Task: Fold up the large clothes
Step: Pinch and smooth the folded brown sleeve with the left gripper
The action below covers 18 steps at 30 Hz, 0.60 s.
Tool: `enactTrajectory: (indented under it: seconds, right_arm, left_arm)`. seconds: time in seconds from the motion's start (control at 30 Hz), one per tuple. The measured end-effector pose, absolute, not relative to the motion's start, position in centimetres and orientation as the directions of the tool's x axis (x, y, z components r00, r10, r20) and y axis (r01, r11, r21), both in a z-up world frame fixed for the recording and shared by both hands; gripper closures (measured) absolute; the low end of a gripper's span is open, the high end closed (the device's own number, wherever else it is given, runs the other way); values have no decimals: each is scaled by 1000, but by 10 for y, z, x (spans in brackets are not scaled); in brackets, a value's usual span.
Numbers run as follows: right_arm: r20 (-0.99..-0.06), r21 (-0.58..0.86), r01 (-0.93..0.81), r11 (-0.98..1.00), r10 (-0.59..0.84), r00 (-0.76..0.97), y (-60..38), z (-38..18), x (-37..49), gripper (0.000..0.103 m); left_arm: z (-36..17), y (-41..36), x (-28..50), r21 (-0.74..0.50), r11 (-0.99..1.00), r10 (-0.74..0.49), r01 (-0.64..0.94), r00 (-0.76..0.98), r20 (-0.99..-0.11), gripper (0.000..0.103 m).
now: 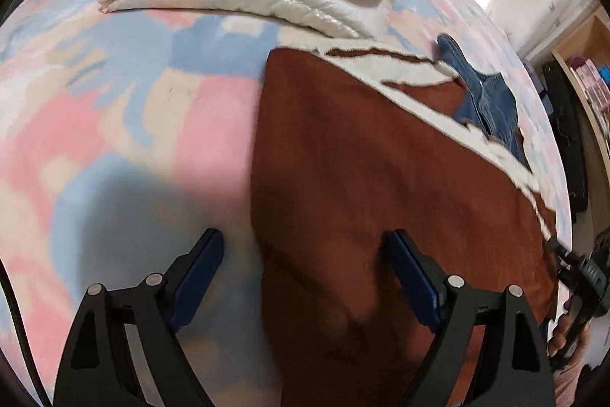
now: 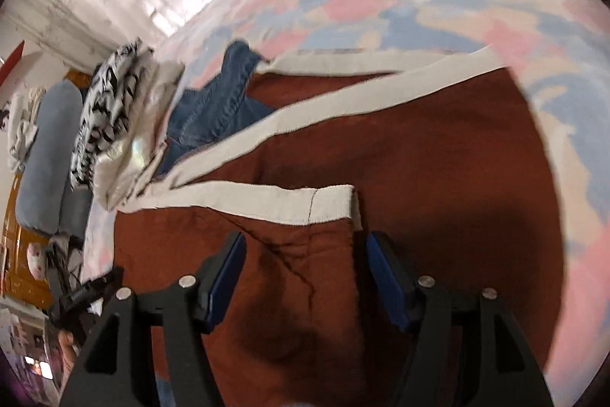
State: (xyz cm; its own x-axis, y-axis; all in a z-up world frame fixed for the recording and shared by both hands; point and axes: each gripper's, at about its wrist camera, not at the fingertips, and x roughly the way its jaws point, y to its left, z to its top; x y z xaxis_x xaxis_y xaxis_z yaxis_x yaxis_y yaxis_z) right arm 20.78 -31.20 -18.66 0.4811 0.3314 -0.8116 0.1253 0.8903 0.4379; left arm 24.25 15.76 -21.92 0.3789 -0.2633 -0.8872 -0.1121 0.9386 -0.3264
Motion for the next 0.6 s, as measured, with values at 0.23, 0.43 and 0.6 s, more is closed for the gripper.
enactTrajectory:
  seconds: [0.23, 0.43, 0.6]
  right_arm:
    - [-782, 232, -22, 972, 200, 590, -278, -157, 202, 69]
    - [-627, 179, -18, 984, 128, 768, -273, -116, 209, 69]
    - [-787, 155, 76, 985, 76, 613, -275, -168, 251, 61]
  left_arm:
    - [-201, 158, 254, -277, 950, -185, -142, 460, -869, 99]
    - [-174, 151, 242, -208, 967, -67, -146, 645, -762, 101]
    - [-192, 146, 251, -120, 978, 13, -173, 617, -787, 100]
